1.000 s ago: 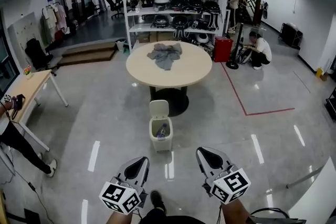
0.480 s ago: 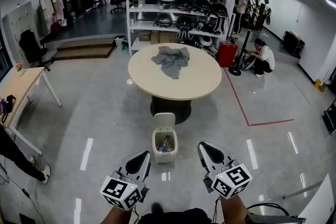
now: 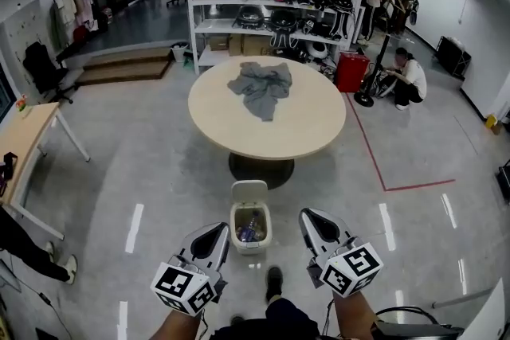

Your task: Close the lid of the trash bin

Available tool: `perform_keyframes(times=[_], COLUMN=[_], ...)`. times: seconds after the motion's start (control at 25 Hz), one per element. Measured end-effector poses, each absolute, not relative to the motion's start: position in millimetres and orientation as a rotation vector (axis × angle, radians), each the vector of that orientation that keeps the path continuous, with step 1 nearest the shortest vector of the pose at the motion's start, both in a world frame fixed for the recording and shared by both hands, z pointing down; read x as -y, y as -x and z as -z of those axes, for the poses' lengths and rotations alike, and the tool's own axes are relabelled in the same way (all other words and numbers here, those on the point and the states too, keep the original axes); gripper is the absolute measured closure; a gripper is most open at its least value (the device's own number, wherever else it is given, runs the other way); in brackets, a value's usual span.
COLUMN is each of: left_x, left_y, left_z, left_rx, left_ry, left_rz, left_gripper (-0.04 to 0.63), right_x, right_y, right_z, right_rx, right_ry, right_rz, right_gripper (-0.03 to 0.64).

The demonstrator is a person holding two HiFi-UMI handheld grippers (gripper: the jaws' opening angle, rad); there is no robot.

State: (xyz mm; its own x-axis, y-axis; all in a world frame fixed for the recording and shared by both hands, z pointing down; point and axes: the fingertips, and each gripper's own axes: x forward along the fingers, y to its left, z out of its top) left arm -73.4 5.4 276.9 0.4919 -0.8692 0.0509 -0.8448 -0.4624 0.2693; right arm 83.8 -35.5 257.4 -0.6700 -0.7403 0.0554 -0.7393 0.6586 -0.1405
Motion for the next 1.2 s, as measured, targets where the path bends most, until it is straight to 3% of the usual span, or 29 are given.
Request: perform_keyframes(times=[0.6,1.2], left_x=[174.3,291.3], left_y=[38.3,122.2], left_z=[-273.6,-304.2], left_rx=[1.569,1.565], left_ry=[-2.434,-2.459], left_rz=[0.062,0.049], left_gripper=[0.595,0.595], right_x=[232.9,342.5], right_y=[-95.3,-28.6], right_z=[-260.1,-289.3], right_rx=[-2.915,-2.906], right_ry=[1.053,1.178], right_rz=[0.274,0.284], right_gripper=[0.606,0.606])
